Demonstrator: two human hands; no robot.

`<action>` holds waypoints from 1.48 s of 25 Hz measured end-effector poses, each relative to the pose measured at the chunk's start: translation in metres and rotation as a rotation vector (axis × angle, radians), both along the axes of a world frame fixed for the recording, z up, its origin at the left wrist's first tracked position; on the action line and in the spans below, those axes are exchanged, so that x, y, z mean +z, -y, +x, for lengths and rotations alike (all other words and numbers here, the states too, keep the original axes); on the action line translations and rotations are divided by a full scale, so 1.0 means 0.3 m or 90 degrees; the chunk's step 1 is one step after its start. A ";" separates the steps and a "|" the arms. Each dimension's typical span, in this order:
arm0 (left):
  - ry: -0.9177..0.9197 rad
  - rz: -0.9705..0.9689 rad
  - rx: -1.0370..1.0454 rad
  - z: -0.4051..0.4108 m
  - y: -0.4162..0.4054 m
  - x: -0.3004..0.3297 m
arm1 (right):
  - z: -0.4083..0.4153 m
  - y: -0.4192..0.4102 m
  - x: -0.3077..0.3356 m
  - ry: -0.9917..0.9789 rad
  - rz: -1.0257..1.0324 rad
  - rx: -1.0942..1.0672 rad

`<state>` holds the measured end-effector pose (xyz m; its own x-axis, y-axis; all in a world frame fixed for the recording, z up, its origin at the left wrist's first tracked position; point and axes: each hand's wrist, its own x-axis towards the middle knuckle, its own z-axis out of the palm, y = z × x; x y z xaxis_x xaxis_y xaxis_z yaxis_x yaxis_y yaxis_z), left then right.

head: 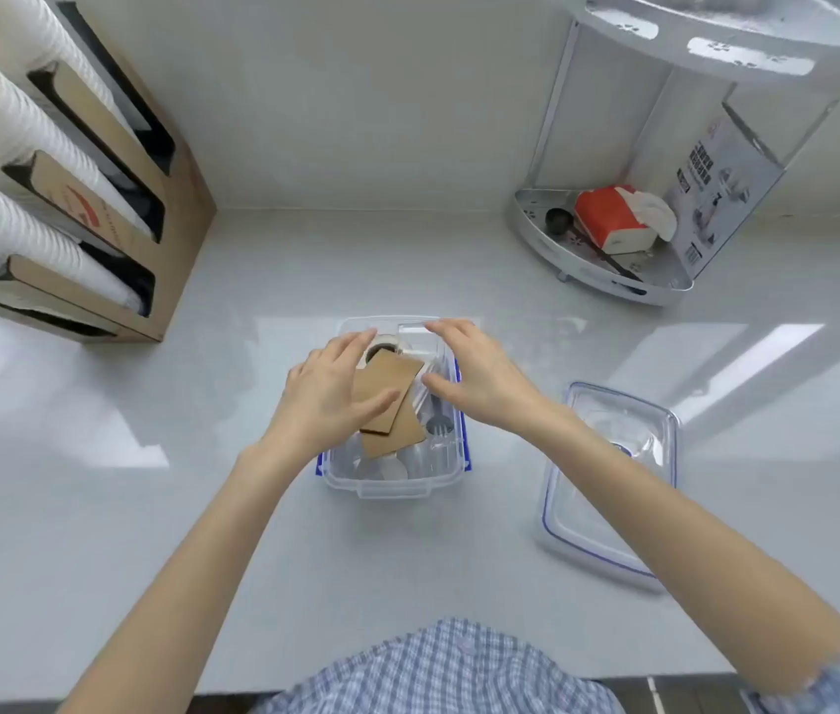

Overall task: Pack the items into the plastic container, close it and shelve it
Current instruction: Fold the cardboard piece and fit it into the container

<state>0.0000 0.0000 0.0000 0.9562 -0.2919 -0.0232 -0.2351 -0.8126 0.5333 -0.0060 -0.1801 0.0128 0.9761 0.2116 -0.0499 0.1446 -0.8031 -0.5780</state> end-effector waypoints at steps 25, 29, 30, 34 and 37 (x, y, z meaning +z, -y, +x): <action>0.084 -0.047 -0.008 -0.026 -0.030 -0.051 | -0.053 -0.055 -0.067 0.076 0.086 0.015; 0.087 -0.237 -0.007 -0.012 0.000 0.029 | -0.013 -0.059 0.005 0.155 0.225 -0.081; 0.061 -0.295 0.005 -0.010 0.006 0.042 | -0.005 -0.058 0.025 0.155 0.261 -0.097; -0.109 -0.566 0.068 -0.013 0.022 0.088 | 0.017 -0.038 0.081 0.076 0.424 -0.157; -0.213 -0.690 0.097 -0.020 0.028 0.099 | 0.016 -0.028 0.087 0.002 0.538 -0.201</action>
<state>-0.0060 -0.0084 0.0296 0.9767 -0.1952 -0.0897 0.1116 0.1045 0.9882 -0.0012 -0.1717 0.0389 0.9949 -0.1006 0.0031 -0.0083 -0.1123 -0.9936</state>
